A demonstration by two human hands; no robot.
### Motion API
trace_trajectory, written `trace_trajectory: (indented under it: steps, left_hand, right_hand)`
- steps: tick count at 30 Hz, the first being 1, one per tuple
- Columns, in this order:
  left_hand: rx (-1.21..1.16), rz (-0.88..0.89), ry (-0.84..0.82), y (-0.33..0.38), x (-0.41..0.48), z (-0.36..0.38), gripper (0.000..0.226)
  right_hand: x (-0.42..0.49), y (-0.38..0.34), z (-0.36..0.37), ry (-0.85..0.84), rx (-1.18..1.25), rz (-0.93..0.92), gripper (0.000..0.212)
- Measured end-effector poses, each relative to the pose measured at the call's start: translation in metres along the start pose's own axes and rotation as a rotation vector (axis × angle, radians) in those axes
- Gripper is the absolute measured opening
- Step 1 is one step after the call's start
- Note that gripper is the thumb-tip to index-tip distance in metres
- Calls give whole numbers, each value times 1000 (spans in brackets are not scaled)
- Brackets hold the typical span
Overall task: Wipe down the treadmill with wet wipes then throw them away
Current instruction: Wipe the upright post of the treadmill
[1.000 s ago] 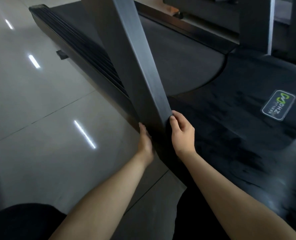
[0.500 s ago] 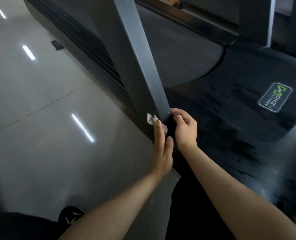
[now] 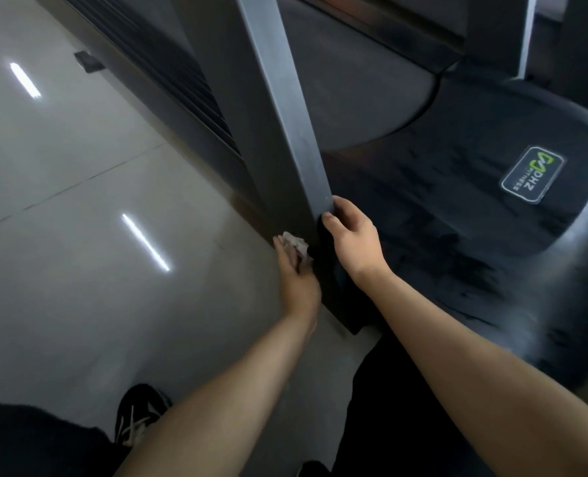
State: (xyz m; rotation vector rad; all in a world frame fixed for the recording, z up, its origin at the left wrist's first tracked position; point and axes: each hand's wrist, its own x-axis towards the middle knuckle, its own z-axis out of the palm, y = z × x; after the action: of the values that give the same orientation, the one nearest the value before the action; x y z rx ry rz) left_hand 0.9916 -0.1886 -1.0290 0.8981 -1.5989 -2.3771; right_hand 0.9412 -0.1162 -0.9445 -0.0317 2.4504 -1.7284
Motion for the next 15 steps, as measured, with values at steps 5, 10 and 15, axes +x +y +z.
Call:
trace_trajectory:
  steps: [5, 10, 15]
  left_hand:
    - [34, 171, 192, 9, 0, 11, 39]
    - [10, 88, 167, 2, 17, 1, 25]
    - [-151, -345, 99, -23, 36, -19, 25]
  right_hand:
    - [-4, -5, -1, 13, 45, -46, 27]
    - [1, -2, -1, 59, 130, 44, 28]
    - [-3, -3, 3, 86, 109, 77, 34]
